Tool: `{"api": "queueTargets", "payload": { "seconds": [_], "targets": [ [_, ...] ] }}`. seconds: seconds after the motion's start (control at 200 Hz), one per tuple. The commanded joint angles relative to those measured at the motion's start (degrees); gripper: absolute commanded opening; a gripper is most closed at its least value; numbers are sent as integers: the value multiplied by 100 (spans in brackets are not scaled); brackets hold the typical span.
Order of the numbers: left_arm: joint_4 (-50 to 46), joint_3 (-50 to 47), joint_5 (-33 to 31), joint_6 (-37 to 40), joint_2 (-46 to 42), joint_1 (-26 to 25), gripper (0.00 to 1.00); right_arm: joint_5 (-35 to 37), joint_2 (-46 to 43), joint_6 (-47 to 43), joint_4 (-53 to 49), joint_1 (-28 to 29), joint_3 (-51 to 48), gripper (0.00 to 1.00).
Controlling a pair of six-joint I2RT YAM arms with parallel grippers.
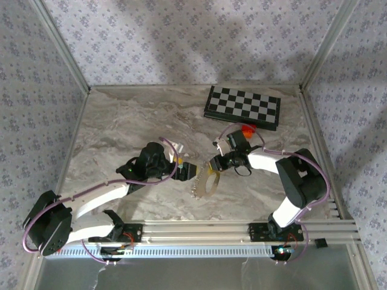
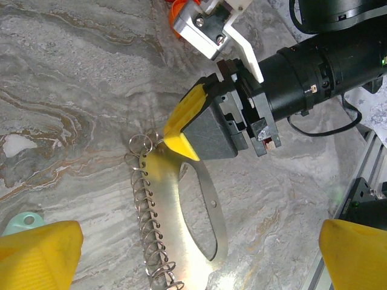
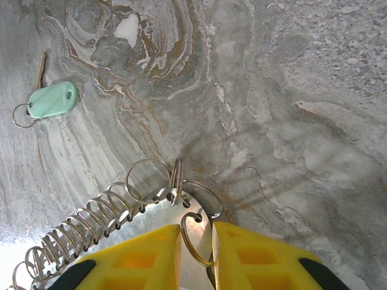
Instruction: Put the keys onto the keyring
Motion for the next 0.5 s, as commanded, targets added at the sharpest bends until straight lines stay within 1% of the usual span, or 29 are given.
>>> {"api": "queueTargets", "payload": {
  "seconds": [0.0,0.235,0.495],
  "targets": [
    [178,100,43,-46,-137,-29,100,73,-89,-80,-131,48,-43,23],
    [158,78,8,-38,-184,-34,100,87,-44,-71,-151,48,-18,23],
    [118,73,-17,-32,-241,-34,100,174,-26,-97,-202,80,8,21]
  ]
}}
